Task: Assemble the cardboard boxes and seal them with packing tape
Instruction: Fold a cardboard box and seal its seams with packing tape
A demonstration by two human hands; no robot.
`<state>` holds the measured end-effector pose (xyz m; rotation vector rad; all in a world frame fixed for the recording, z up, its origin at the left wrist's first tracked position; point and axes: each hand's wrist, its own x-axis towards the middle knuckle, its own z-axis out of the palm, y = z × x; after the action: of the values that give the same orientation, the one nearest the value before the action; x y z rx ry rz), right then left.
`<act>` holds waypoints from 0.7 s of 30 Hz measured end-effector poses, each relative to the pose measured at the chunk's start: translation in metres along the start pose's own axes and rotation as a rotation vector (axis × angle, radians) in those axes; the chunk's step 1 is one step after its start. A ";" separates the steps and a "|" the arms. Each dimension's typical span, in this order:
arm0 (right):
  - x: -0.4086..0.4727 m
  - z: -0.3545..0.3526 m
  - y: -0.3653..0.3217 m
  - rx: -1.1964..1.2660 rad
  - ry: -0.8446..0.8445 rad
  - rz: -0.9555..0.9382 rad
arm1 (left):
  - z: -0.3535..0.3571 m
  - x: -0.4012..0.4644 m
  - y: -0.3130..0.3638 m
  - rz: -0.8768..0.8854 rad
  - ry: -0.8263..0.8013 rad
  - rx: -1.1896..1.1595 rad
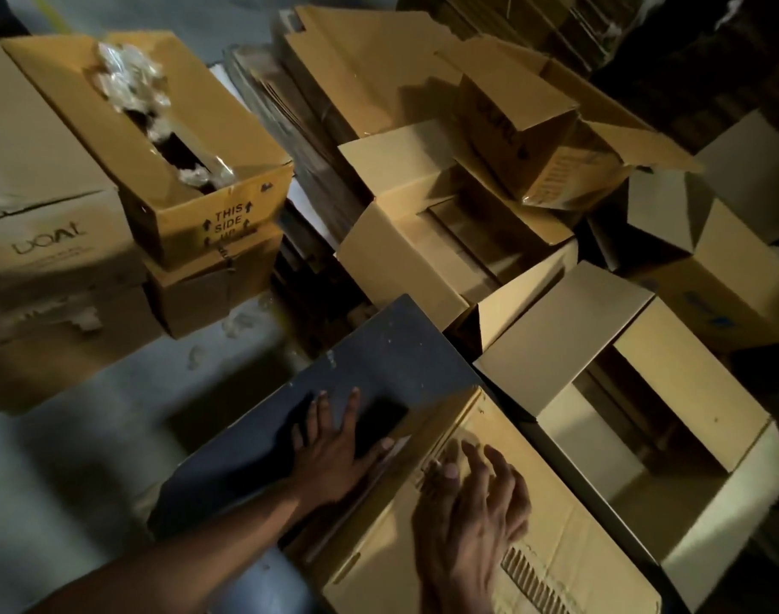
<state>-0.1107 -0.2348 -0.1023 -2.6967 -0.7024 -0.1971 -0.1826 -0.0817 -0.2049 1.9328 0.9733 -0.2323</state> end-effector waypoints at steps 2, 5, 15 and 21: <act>0.001 0.001 0.001 -0.013 -0.008 -0.011 | -0.006 -0.007 0.011 0.055 -0.057 -0.113; 0.002 0.003 0.002 -0.036 0.002 -0.039 | -0.012 -0.013 0.030 0.130 -0.087 -0.019; 0.054 -0.006 -0.002 -0.087 -0.160 -0.069 | -0.081 -0.036 0.096 0.588 0.187 0.393; 0.061 -0.066 0.116 -0.131 -0.201 0.089 | -0.011 -0.100 0.136 0.820 0.072 0.621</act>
<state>-0.0034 -0.3258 -0.0620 -2.8941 -0.6441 0.0532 -0.1555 -0.1615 -0.0582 2.7512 0.0677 0.0248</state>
